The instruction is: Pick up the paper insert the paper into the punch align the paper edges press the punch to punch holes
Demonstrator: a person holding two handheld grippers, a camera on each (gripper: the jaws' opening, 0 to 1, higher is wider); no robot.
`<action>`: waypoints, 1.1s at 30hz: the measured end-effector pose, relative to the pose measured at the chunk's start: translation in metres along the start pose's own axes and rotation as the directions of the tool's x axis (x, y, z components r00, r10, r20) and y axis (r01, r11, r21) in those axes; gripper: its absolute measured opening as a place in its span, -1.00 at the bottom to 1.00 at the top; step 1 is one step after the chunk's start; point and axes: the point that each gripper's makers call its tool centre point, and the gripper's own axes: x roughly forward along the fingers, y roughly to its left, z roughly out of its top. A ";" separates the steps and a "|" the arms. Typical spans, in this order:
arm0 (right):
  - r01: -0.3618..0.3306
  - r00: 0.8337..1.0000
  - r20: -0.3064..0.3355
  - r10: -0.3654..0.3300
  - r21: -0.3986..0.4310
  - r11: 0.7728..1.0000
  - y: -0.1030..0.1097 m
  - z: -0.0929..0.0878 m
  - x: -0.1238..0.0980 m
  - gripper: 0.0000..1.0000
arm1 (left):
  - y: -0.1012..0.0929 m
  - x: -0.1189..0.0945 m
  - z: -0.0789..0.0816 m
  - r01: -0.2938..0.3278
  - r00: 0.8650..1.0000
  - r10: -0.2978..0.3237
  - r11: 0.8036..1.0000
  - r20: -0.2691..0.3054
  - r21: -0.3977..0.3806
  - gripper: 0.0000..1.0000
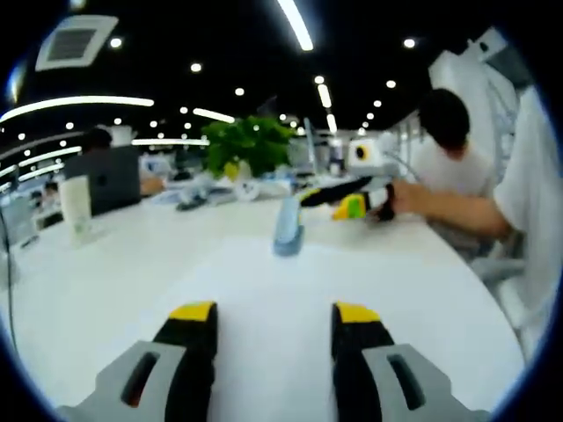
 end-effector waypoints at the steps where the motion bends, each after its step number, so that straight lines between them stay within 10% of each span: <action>1: -0.014 1.000 -0.002 0.014 0.000 1.000 -0.001 -0.001 0.000 0.18 | 0.000 0.000 0.000 0.000 1.000 0.000 1.000 0.000 -0.001 0.04; 9: -0.107 0.993 -0.056 0.102 -0.079 0.991 0.002 -0.008 0.011 0.03 | 0.000 -0.003 0.001 0.005 1.000 -0.005 1.000 0.002 -0.009 0.05; 18: -0.308 0.946 -0.134 0.295 -0.095 0.947 0.016 -0.015 0.044 -0.03 | 0.003 -0.004 0.003 0.007 1.000 -0.007 1.000 0.004 -0.012 0.05; 33: -0.399 0.914 -0.150 0.377 -0.158 0.903 0.012 -0.017 0.048 -0.54 | 0.008 -0.001 0.005 0.014 1.000 -0.014 1.000 0.002 -0.028 0.04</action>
